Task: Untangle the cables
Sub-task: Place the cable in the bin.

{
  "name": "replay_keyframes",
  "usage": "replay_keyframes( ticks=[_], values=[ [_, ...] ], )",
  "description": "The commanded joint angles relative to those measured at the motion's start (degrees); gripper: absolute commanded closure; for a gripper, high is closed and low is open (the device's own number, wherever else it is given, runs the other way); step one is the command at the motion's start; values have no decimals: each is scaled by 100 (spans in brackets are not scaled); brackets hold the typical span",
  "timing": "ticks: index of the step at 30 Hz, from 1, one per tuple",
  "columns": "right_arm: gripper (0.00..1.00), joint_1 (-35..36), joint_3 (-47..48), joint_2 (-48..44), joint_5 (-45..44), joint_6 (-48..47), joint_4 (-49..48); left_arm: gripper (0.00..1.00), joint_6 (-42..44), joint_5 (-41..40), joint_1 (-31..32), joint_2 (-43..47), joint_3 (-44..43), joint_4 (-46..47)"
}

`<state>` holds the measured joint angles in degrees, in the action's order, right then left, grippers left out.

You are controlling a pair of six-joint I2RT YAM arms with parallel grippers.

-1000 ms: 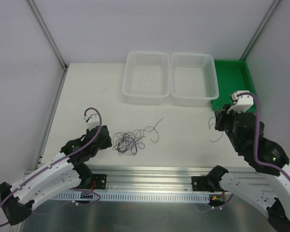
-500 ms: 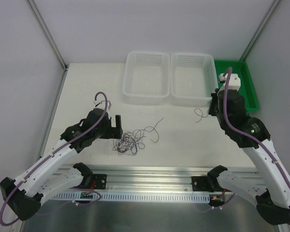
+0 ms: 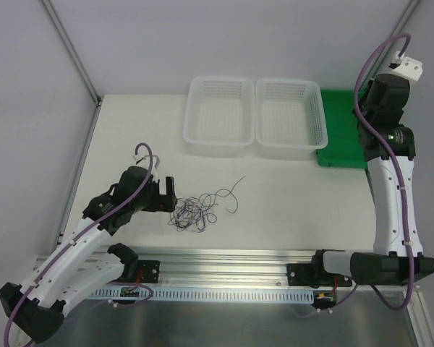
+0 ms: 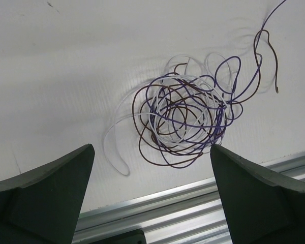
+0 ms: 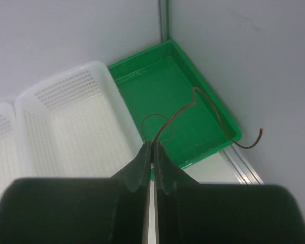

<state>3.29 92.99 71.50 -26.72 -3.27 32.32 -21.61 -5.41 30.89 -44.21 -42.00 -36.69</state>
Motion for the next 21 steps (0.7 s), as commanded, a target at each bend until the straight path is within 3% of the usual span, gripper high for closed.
replay_keyframes(
  ticks=[1, 16, 21],
  values=[
    [99, -616, 333, 372, 201, -51, -882, 1, 51, -415, -57, 306, 77, 13],
    [96, -1533, 818, 3191, 1247, 36, -2308, 1, 25, -891, -57, 343, 122, 30],
    [91, -1823, 756, 3975, 1932, 668, -2563, 1, 25, -874, -84, 246, 113, 30]
  ],
)
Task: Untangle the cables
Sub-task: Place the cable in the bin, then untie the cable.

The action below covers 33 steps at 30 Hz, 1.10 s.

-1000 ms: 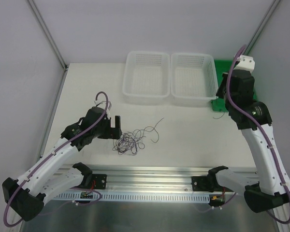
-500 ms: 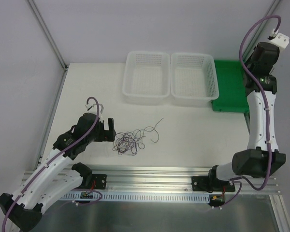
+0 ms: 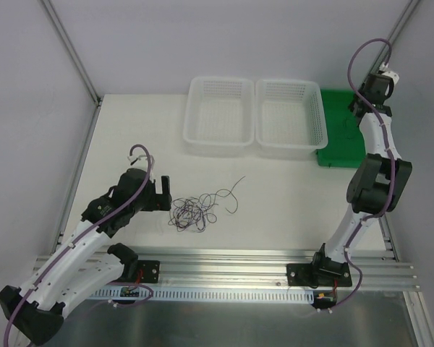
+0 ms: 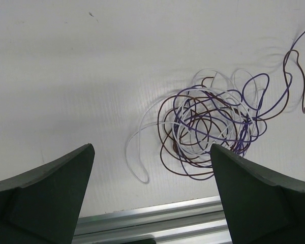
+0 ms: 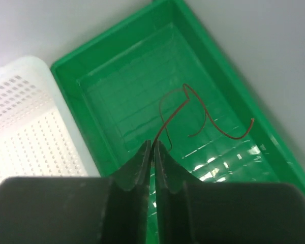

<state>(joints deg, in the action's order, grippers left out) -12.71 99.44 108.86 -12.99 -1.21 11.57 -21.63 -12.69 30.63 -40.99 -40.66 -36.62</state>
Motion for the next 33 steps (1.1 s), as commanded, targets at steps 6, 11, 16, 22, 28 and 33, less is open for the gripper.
replay_keyframes(
  ticks=[6, 11, 16, 22, 28, 33],
  values=[
    [39, -329, -82, 489, 1062, 763, -393, 1, 62, -50, -93, -137, -38, 41],
    [11, -215, -451, -531, 1229, 798, -130, 1, 106, 47, -101, -67, -47, 50],
    [4, 83, -618, -1724, 1159, 719, 827, 1, 115, 293, -101, 12, -47, 85],
    [4, 1041, -2117, -3018, 1693, 1026, 1058, 1, 97, 565, -119, 74, -38, 146],
    [7, 2824, -3781, -4021, 2292, 1202, 443, 1, 71, 645, -119, 30, 15, 173],
    [12, 4422, -4766, -3978, 2467, 1246, -5, 1, 1, 759, -128, -145, 15, 173]
  ],
)
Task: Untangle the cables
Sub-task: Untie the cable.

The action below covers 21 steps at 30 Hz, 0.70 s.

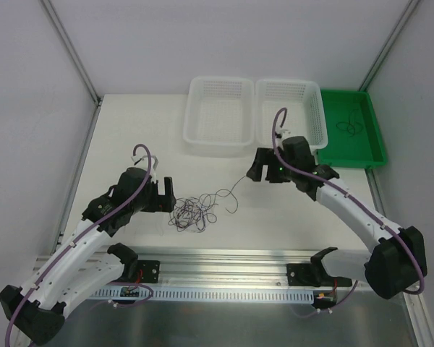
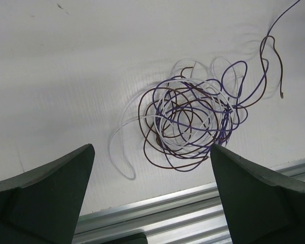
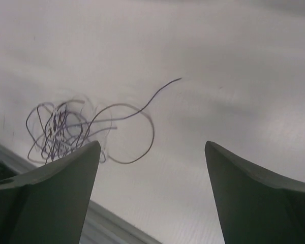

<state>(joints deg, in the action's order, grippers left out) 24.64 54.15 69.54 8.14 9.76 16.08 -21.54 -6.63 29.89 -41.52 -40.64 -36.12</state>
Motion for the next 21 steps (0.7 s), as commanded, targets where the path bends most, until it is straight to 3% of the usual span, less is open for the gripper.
replay_keyframes(
  ticks=[1, 8, 12, 21],
  values=[
    [12, 900, -395, -37, 390, 184, -613, 1, -26, 171, -45, -102, 4, 123],
    [15, 2622, -1468, 112, -611, 1001, -2301, 1, -61, 136, -45, -85, 30, 123],
    [19, 2993, -1303, 393, -1418, 1160, -2539, 1, -227, 303, -45, -137, -14, 123],
    [33, 3609, -774, 1229, -1738, 984, -2688, 1, -1387, 355, 43, -120, 671, 797]
  ],
)
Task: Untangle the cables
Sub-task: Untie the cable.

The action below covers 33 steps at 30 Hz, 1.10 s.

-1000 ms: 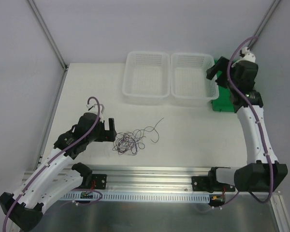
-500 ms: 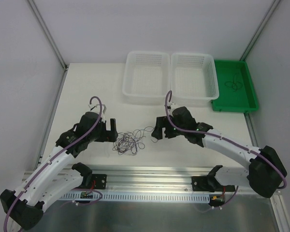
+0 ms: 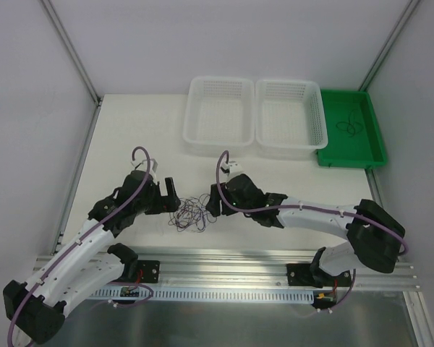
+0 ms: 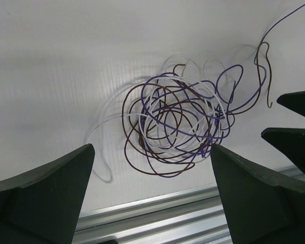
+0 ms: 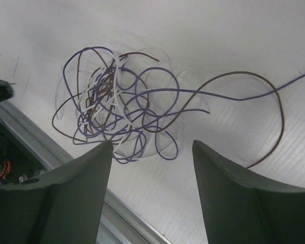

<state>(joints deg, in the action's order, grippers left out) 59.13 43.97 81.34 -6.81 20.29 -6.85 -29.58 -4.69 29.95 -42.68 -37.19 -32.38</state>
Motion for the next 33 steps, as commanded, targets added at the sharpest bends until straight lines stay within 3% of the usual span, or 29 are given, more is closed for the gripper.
replay_keyframes(
  ticks=[1, 10, 15, 24, 27, 28, 31, 33],
  values=[
    [34, 186, 244, 49, -155, -87, -561, 1, -671, 161, 80, -21, 431, 513],
    [34, 336, 727, 425, -268, 211, -440, 1, -1304, -76, 458, -320, 1179, 1357],
    [41, 344, 956, 848, -286, 475, -413, 2, -1436, -216, 731, -557, 1214, 1506],
    [60, 327, 1026, 1358, -488, 564, -624, 5, -1682, -550, 1003, -1120, 1442, 2007],
    [72, 327, 1026, 1437, -523, 511, -747, 8, -1753, -717, 1039, -1392, 1539, 2226],
    [80, 336, 1009, 1429, -541, 493, -782, 9, -1753, -779, 1039, -1453, 1565, 2262],
    [98, 327, 939, 1271, -488, 388, -765, 18, -1831, -1016, 1056, -1699, 1680, 2376],
    [99, 327, 816, 1095, -471, 318, -756, 29, -1911, -1183, 1056, -1744, 1794, 2447]
  ],
)
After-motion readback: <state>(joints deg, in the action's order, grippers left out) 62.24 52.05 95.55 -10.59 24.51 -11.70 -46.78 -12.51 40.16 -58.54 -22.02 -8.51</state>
